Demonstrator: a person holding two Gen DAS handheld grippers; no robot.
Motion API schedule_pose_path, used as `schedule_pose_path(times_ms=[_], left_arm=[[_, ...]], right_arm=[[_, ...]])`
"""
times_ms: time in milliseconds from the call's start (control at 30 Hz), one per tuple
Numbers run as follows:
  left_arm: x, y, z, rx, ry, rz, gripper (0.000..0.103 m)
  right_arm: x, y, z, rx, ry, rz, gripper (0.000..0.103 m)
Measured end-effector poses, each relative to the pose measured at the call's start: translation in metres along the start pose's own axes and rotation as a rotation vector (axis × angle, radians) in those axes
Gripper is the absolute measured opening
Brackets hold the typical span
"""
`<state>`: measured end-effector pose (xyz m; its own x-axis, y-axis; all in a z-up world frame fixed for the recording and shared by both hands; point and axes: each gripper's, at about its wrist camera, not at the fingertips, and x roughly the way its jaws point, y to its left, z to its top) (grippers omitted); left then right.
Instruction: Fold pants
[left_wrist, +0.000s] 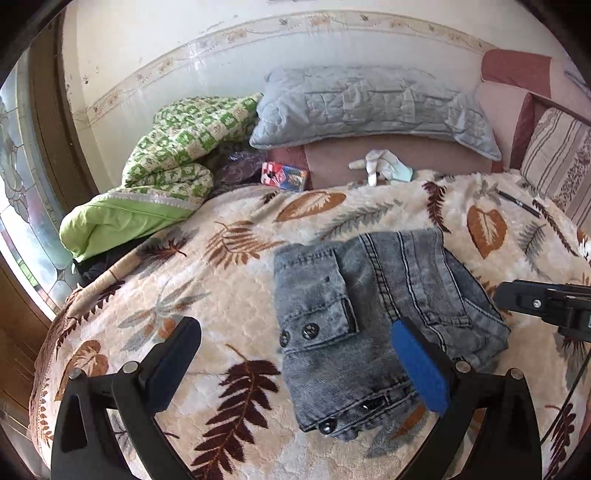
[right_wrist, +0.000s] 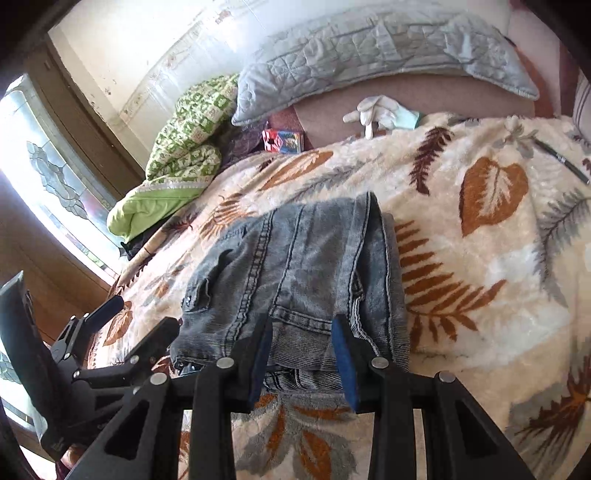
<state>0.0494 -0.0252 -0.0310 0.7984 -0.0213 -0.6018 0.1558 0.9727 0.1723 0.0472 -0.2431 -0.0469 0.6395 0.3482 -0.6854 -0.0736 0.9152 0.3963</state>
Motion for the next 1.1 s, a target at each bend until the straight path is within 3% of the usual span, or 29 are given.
schedule_pose_path(times_ms=[100, 167, 300, 467, 833, 1100], left_arm=[[-0.011, 0.018, 0.009, -0.046, -0.055, 0.061, 0.103], [-0.015, 0.033, 0.013, -0.087, -0.075, 0.092, 0.103], [-0.024, 0.053, 0.017, -0.156, -0.109, 0.158, 0.103], [-0.033, 0.058, 0.017, -0.164, -0.145, 0.209, 0.103], [-0.044, 0.06, 0.013, -0.178, -0.145, 0.168, 0.103], [-0.045, 0.063, 0.01, -0.183, -0.132, 0.16, 0.103]], right_arm=[[-0.027, 0.01, 0.0, -0.057, -0.092, -0.031, 0.038], [-0.041, 0.016, -0.003, -0.086, -0.153, -0.057, 0.059], [-0.054, 0.025, -0.013, -0.14, -0.216, -0.079, 0.06], [-0.045, 0.039, -0.021, -0.195, -0.2, -0.084, 0.06], [-0.036, 0.069, -0.041, -0.336, -0.215, -0.097, 0.06], [-0.029, 0.075, -0.046, -0.358, -0.209, -0.093, 0.06]])
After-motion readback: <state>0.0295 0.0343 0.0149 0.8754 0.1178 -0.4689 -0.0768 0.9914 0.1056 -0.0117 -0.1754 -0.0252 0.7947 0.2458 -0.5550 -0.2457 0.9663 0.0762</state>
